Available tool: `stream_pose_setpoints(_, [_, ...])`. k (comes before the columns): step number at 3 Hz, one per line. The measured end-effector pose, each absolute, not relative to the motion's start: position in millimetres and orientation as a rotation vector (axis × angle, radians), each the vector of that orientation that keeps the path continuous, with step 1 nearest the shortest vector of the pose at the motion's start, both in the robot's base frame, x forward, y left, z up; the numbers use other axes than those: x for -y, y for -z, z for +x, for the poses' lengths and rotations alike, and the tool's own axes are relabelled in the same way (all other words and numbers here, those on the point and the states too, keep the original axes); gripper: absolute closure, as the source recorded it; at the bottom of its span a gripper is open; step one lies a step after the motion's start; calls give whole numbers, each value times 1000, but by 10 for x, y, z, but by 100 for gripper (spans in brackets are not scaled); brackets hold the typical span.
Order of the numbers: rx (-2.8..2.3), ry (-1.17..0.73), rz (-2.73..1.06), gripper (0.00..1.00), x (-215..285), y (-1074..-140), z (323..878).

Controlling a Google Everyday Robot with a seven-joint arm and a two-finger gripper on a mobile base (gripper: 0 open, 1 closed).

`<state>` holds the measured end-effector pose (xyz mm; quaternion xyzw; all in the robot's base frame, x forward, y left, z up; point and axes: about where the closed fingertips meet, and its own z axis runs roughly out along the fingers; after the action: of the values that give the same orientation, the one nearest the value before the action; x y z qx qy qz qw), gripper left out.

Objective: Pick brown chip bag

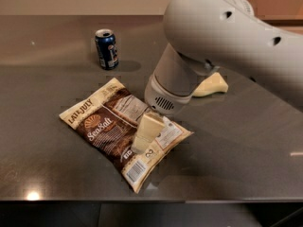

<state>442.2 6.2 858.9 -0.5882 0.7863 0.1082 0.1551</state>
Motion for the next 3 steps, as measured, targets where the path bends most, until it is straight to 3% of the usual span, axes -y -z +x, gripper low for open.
stream_pose_setpoints(3, [-2287, -331, -1669, 87, -40, -8540, 4431])
